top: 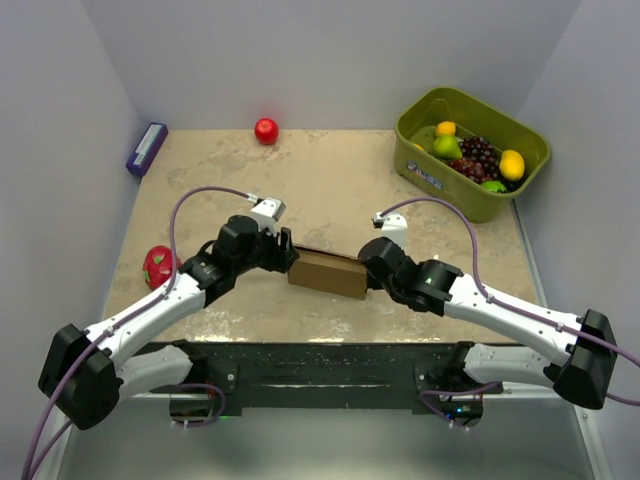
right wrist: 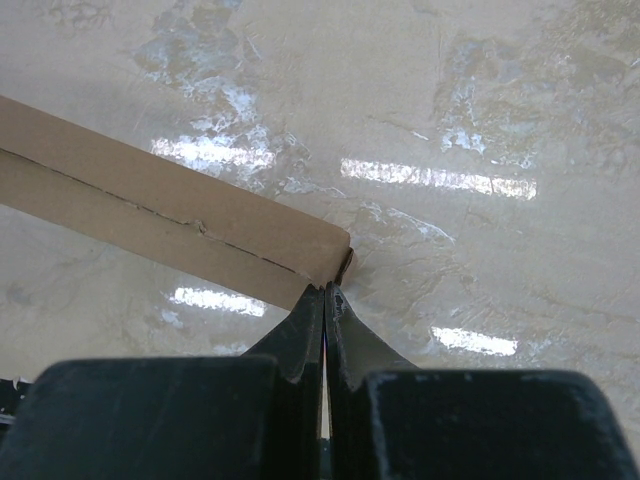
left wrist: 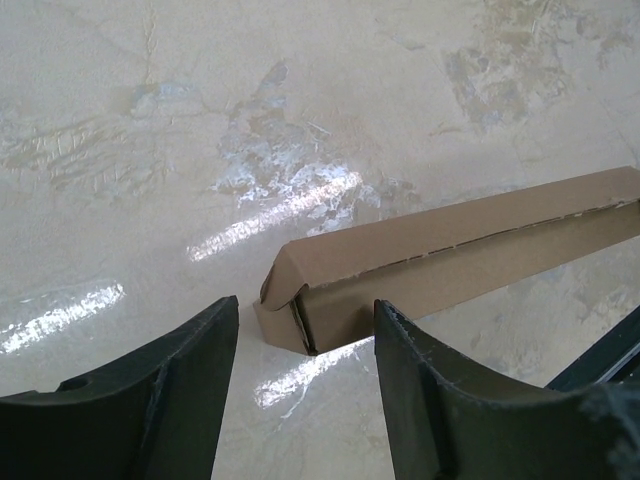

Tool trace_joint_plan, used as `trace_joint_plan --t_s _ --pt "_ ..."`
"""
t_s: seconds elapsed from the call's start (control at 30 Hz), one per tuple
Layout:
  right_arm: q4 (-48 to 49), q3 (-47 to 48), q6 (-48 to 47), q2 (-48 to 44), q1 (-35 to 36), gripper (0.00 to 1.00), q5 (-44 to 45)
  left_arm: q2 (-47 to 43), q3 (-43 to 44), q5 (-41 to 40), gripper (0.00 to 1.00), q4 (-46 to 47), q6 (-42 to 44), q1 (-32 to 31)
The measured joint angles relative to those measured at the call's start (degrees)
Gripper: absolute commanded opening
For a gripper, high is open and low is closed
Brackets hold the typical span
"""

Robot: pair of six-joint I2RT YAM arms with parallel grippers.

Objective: Fold the paper box

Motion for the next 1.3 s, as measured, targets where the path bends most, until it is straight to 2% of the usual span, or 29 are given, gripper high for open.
trace_joint_plan --t_s 0.17,0.4,0.7,0.8,1.07,1.3 --pt "0.0 0.0 0.0 0.0 0.0 0.0 0.0 1.5 0.0 0.0 0.57 0.9 0.0 0.0" --pt "0.0 0.0 0.0 0.0 0.0 0.0 0.0 2.2 0.0 1.0 0.39 2.7 0.0 0.0" --pt "0.0 0.0 0.0 0.0 0.0 0.0 0.0 2.5 0.0 1.0 0.27 3.4 0.0 0.0" --pt "0.0 0.0 0.0 0.0 0.0 0.0 0.0 2.6 0.0 0.6 0.17 3.4 0.0 0.1" --pt "0.1 0.0 0.0 0.0 0.0 0.0 0.0 3.2 1.0 -1.9 0.16 2.5 0.2 -0.5" --pt "0.3 0.0 0.0 0.4 0.0 0.0 0.2 3.2 1.7 -6.3 0.19 1.2 1.2 -2.8"
